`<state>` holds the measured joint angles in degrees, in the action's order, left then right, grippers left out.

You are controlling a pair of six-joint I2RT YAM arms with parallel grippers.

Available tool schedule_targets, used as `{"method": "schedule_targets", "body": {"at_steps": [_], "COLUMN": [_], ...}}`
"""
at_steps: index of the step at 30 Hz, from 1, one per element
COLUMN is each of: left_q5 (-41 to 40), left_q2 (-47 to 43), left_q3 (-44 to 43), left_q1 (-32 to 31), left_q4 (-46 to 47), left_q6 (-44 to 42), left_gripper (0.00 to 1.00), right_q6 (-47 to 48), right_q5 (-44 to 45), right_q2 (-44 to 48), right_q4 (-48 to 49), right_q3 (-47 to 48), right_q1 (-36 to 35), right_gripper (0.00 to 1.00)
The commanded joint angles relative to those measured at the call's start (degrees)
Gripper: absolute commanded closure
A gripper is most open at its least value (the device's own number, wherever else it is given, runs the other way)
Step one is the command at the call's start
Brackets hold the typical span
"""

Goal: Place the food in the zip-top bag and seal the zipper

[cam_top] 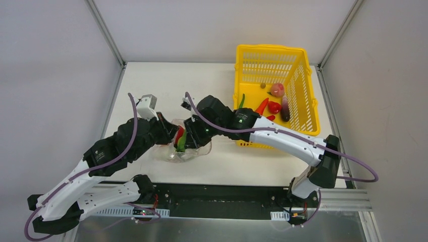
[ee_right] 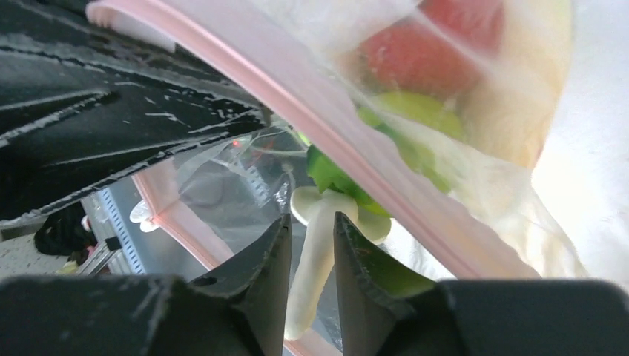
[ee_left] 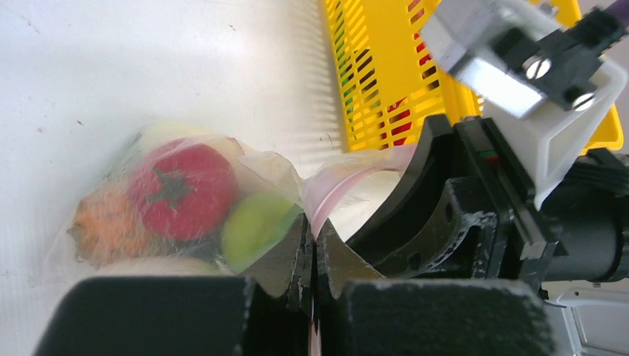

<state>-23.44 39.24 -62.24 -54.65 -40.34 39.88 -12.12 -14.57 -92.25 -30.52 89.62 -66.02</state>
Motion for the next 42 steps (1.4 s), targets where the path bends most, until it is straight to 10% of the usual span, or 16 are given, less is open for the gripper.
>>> {"method": "schedule_targets", "body": {"at_steps": [1,8,19,31,42], "left_q5": [-0.59,-0.76,-0.03,0.55,1.46], "left_q2": [-0.88,-2.14,-0.73,0.01,-0.02], "left_q3": [-1.58,0.02,-0.11,-0.64,-0.34], "left_q1": [0.22,0.25,0.25,0.25,0.29], "left_q4": [2.29,2.54,3.06,3.33,3.58], "left_q6": [0.71,1.52,1.25,1.18,1.61], "left_gripper": [1.0,1.0,1.0,1.0,1.0], "right_q6": [1.07,-0.08,-0.09,2.35,-0.71], "right_q5": [7.38,5.19,-4.73,-5.1,4.51], "right_q2": [6.05,7.43,1.55,1.03,15.6], "right_q4": [-1.1,-6.83,-11.96,-15.3,12.79], "right_q3": [1.68,0.29,3.85,5.3,-9.22], "right_q1": [0.15,0.29,0.27,0.27,0.2], "right_gripper": [0.69,0.48,0.47,0.97,1.0]}}
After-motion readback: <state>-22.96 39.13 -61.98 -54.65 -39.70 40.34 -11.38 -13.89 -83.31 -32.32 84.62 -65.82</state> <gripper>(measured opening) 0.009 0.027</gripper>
